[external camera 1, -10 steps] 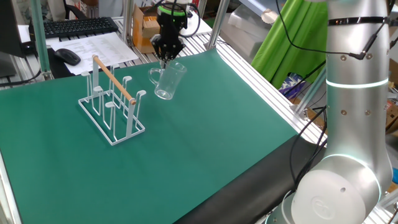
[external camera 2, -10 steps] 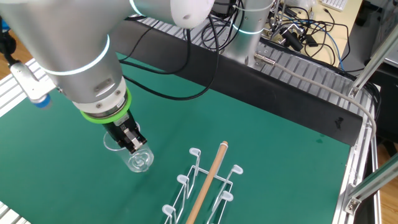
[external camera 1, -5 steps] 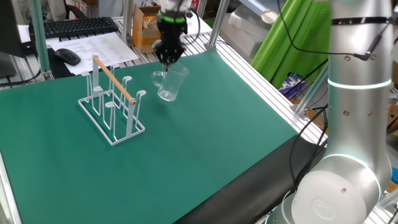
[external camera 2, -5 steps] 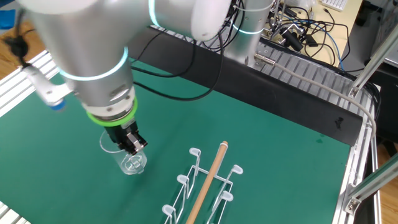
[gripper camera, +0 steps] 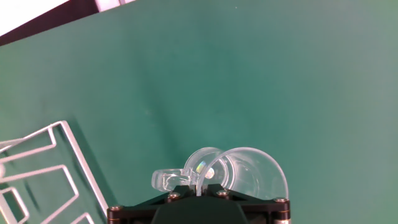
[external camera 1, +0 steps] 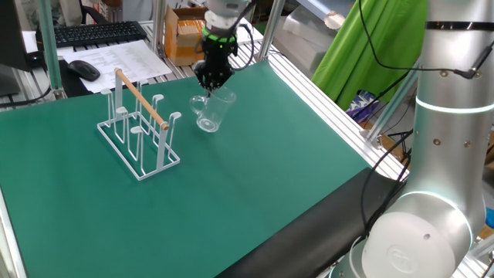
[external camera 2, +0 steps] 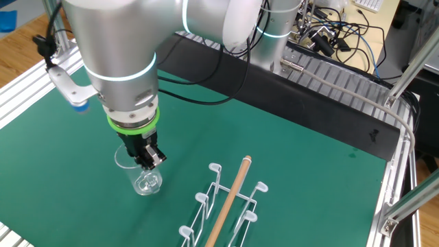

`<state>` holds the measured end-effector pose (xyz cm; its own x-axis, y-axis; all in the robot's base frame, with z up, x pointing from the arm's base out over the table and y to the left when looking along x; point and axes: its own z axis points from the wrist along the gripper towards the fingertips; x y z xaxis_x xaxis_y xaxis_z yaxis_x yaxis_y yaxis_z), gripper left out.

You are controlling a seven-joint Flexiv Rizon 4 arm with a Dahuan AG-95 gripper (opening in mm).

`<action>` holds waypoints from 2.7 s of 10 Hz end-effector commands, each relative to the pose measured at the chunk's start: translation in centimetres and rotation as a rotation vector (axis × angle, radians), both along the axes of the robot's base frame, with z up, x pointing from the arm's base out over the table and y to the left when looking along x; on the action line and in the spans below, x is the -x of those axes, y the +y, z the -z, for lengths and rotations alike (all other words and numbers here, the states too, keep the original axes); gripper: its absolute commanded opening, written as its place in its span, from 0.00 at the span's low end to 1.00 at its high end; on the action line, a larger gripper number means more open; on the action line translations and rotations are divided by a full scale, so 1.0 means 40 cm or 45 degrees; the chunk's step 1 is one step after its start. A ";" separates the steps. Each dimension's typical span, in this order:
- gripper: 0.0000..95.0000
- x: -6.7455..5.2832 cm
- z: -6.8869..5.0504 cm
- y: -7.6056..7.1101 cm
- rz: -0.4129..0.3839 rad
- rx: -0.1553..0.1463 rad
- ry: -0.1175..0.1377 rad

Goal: Put the cup on the cup rack

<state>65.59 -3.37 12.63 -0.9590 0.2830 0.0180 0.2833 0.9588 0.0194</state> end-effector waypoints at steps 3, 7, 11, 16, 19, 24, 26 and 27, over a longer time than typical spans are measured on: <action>0.00 0.003 0.019 0.001 0.004 0.027 -0.016; 0.00 0.005 0.020 0.003 0.034 0.039 -0.037; 0.40 0.012 0.024 0.014 0.115 0.045 -0.071; 0.40 0.022 0.010 0.027 0.139 0.021 -0.024; 0.40 0.043 -0.036 0.064 0.153 0.020 0.023; 0.40 0.021 -0.088 0.075 0.152 0.014 0.089; 0.40 0.021 -0.090 0.074 0.148 0.013 0.092; 0.40 0.021 -0.090 0.073 0.148 0.013 0.092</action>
